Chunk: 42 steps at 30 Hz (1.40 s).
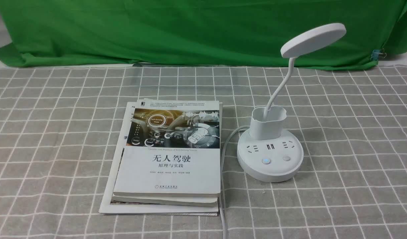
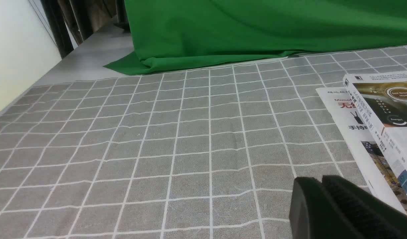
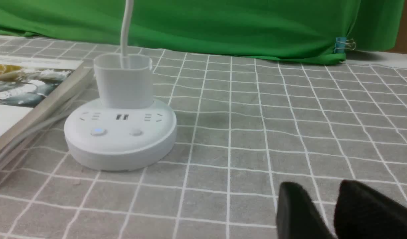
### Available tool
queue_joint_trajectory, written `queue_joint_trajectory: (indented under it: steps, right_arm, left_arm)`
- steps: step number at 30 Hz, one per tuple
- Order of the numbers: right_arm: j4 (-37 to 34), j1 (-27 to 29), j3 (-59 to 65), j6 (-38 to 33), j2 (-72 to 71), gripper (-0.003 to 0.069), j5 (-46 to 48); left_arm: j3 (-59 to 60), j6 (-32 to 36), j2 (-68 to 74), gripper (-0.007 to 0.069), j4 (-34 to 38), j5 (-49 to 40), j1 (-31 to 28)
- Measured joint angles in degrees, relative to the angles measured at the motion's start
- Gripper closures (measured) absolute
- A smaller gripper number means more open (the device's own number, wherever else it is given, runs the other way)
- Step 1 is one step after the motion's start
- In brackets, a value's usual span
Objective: Turn on the desk lamp on the grey coffee tablecloth with your hand.
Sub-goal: 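Press the button on the base of the white desk lamp with the right gripper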
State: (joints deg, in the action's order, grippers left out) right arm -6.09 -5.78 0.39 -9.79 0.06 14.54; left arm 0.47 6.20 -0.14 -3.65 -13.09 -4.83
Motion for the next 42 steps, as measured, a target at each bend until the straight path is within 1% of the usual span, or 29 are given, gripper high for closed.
queue_joint_trajectory:
  steps: [28,32,34,35,36,37,38,39,40,42]
  right_arm:
    - [0.0,0.0,0.0,0.0,0.0,0.0417,0.0]
    - [0.0,0.0,0.0,0.2,0.0,0.0417,-1.3]
    - [-0.5,0.0,0.0,3.2,0.0,0.0417,-2.5]
    - [-2.0,0.0,0.0,9.8,0.0,0.0417,-4.5]
    - [-2.4,0.0,0.0,13.6,0.0,0.0417,-5.7]
    - [-2.6,0.0,0.0,14.6,0.0,0.0417,-6.0]
    - [-3.1,0.0,0.0,22.3,0.0,0.0417,-8.3]
    - [-3.3,0.0,0.0,26.2,0.0,0.0417,-9.6]
    - [-3.5,0.0,0.0,29.0,0.0,0.0417,-10.9]
    - [-3.5,0.0,0.0,30.6,0.0,0.0418,-12.6]
  left_arm:
    - [0.0,-0.1,0.0,0.0606,0.0,0.0,0.0]
    - [0.0,0.0,0.0,0.0606,0.0,0.0,0.0]
    - [0.0,0.0,0.0,0.0606,0.0,0.0,0.0]
    - [0.0,0.0,0.0,0.0606,0.0,0.0,0.0]
    - [0.0,0.0,0.0,0.0606,0.0,0.0,0.0]
    - [0.0,0.0,0.0,0.0606,0.0,0.0,0.0]
    - [0.0,0.0,0.0,0.0606,0.0,0.0,0.0]
    - [0.0,0.0,0.0,0.0606,0.0,0.0,0.0]
    - [0.0,0.0,0.0,0.0606,0.0,0.0,0.0]
    - [0.0,0.0,0.0,0.0606,0.0,0.0,0.0]
